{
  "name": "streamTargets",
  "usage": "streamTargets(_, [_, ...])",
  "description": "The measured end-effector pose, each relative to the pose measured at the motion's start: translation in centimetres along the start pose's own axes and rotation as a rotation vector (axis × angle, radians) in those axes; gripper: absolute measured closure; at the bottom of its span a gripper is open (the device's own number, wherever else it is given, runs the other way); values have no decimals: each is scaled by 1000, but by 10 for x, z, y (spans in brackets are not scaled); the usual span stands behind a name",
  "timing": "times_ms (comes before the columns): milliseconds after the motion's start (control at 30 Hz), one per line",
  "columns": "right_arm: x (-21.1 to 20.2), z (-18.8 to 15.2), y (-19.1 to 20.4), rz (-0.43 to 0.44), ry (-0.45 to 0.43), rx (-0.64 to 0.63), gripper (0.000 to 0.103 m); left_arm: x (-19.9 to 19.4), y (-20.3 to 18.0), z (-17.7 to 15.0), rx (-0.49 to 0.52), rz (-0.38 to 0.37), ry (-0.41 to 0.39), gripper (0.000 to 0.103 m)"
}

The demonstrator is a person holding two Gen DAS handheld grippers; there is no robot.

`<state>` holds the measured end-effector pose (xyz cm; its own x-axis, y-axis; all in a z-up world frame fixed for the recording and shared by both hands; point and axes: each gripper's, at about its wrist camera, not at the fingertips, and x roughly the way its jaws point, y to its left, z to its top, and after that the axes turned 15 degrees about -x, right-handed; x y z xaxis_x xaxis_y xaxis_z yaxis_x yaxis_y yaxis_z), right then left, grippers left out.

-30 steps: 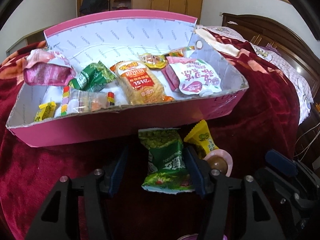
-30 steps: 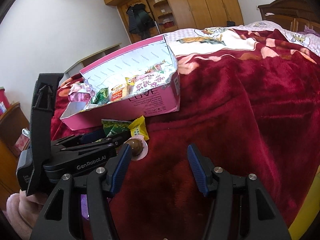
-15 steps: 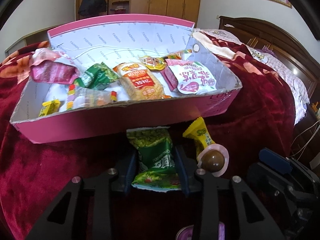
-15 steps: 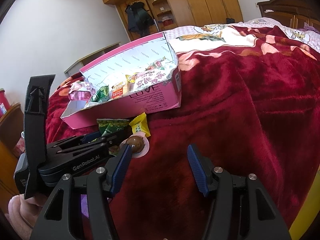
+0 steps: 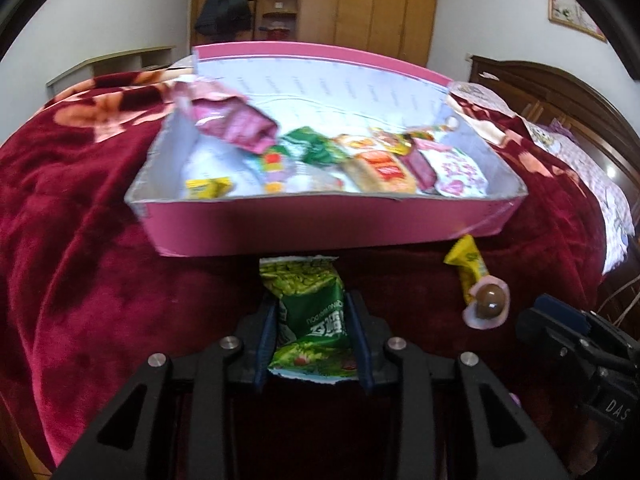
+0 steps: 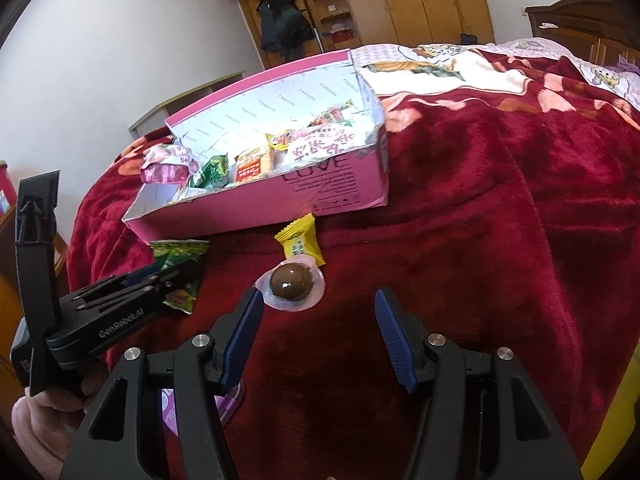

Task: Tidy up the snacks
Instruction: 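Grasp the brown round chocolate with the right tool while the left tool lifts the green bag, then lower the green bag into the box and open the left tool while the right tool carries the chocolate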

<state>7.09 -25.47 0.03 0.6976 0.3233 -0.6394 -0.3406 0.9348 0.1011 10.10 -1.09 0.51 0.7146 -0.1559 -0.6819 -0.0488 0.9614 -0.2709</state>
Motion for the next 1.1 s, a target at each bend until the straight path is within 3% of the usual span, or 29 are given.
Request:
streamTargets(567, [32, 11, 19, -59, 45, -45, 44, 5, 21, -1, -66, -54, 14, 68])
streamTargets(900, [29, 8, 17, -81, 26, -36, 73, 6, 23, -1, -70, -66, 15, 68])
streamTargets(1100, [22, 6, 18, -72, 5, -30, 74, 3, 21, -2, -59, -59, 7, 68])
